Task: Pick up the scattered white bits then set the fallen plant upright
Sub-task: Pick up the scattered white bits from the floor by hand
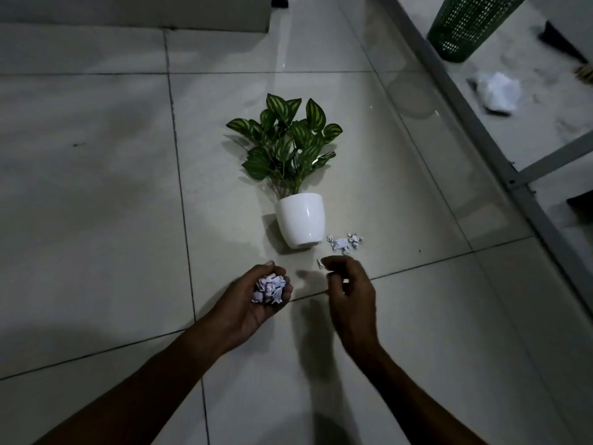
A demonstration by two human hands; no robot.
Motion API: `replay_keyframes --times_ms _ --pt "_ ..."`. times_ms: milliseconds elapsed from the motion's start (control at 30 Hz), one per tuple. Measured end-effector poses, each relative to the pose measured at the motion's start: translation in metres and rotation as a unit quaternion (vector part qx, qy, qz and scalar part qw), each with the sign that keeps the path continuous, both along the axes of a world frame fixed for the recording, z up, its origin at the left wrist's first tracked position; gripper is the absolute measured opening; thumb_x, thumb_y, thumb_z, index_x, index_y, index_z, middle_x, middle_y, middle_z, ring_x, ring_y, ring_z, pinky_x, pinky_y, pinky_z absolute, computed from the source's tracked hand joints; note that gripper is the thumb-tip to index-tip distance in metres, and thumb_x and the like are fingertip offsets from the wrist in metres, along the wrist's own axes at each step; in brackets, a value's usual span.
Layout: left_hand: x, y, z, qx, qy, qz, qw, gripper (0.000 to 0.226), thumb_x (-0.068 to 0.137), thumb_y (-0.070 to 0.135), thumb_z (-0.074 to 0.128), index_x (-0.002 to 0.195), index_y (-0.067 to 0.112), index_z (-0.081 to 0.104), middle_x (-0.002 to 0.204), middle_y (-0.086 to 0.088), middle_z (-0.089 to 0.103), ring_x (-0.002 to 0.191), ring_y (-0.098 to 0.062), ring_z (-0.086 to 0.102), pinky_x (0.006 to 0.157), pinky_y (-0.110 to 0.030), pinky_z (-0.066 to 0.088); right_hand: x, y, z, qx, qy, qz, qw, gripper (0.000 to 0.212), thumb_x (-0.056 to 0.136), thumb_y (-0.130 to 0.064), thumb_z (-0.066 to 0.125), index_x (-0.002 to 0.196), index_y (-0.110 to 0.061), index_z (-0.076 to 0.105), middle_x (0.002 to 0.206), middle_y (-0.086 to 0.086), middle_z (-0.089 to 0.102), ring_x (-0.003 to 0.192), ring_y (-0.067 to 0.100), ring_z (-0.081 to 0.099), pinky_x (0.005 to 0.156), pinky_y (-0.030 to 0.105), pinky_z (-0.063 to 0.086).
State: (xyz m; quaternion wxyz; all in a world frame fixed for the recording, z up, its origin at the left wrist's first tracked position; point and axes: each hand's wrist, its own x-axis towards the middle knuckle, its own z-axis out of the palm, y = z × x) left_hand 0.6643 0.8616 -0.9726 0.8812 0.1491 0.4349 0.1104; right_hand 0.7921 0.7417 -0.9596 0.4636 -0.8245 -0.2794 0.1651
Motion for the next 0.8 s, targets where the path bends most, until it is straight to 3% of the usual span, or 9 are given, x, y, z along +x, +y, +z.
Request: replay_keyframes --times_ms 100,200,367,500,600,700,800 --pt "0.005 -0.006 0.001 -0.006 0.016 -0.013 1.000 0.024 0.090 0.019 0.058 0.075 0.005 0.070 0.067 -0.009 0.070 0.056 -0.018 0.070 0.054 -0.025 0.059 0.041 -0.019 -0.015 -0.097 -0.063 -0.016 0.993 0.028 0.093 0.000 0.053 0.116 -0.013 0.062 0.111 0.002 0.059 0.106 0.021 0.058 0.094 0.039 0.050" --pt "0.015 -0.015 0.005 -0.010 0.026 -0.031 0.999 0.023 0.092 0.020 0.058 0.079 0.003 0.067 0.066 -0.009 0.070 0.055 -0.017 0.070 0.054 -0.024 0.059 0.068 -0.031 -0.023 -0.184 -0.121 0.052 0.974 0.024 0.097 -0.009 0.053 0.121 -0.011 0.059 0.117 0.008 0.057 0.111 0.025 0.050 0.091 0.033 0.043" --pt "0.023 -0.024 0.003 0.012 0.038 -0.039 0.998 0.026 0.093 0.020 0.056 0.079 0.001 0.066 0.068 -0.011 0.070 0.058 -0.019 0.071 0.058 -0.028 0.061 0.065 -0.027 -0.025 -0.255 -0.175 0.125 0.943 0.016 0.090 -0.001 0.049 0.099 -0.009 0.059 0.102 0.008 0.058 0.096 0.027 0.054 0.077 0.041 0.049" --pt "0.031 -0.030 0.003 0.033 0.034 -0.040 0.998 0.026 0.096 0.019 0.051 0.087 -0.002 0.066 0.078 -0.014 0.069 0.067 -0.025 0.070 0.066 -0.033 0.063 0.050 -0.020 -0.010 -0.154 -0.066 0.073 0.983 0.009 0.093 -0.010 0.060 0.099 -0.012 0.066 0.095 0.003 0.068 0.087 0.016 0.061 0.077 0.026 0.048" --pt "0.036 -0.032 0.006 0.056 0.022 -0.063 0.996 0.030 0.097 0.021 0.047 0.094 0.000 0.069 0.087 -0.014 0.072 0.081 -0.028 0.067 0.078 -0.035 0.058 0.023 -0.014 0.008 -0.068 0.011 0.135 0.989 0.008 0.092 -0.019 0.063 0.096 -0.024 0.066 0.089 -0.009 0.069 0.081 0.006 0.063 0.065 0.008 0.044" --pt "0.040 -0.031 0.013 0.033 -0.020 -0.062 0.997 0.034 0.098 0.023 0.045 0.098 0.001 0.071 0.088 -0.013 0.077 0.081 -0.022 0.074 0.077 -0.032 0.059 0.011 -0.013 0.014 -0.053 -0.031 0.206 0.977 0.010 0.092 -0.030 0.060 0.100 -0.031 0.066 0.095 -0.015 0.064 0.091 0.005 0.061 0.066 0.007 0.043" --pt "0.041 -0.028 0.013 0.034 -0.008 -0.070 0.997 0.035 0.096 0.024 0.049 0.107 -0.003 0.068 0.101 -0.018 0.071 0.090 -0.028 0.069 0.082 -0.035 0.058 0.026 -0.007 0.011 -0.017 -0.020 0.124 0.992 0.015 0.094 -0.027 0.055 0.103 -0.029 0.067 0.102 -0.014 0.066 0.093 0.001 0.062 0.068 0.006 0.045"
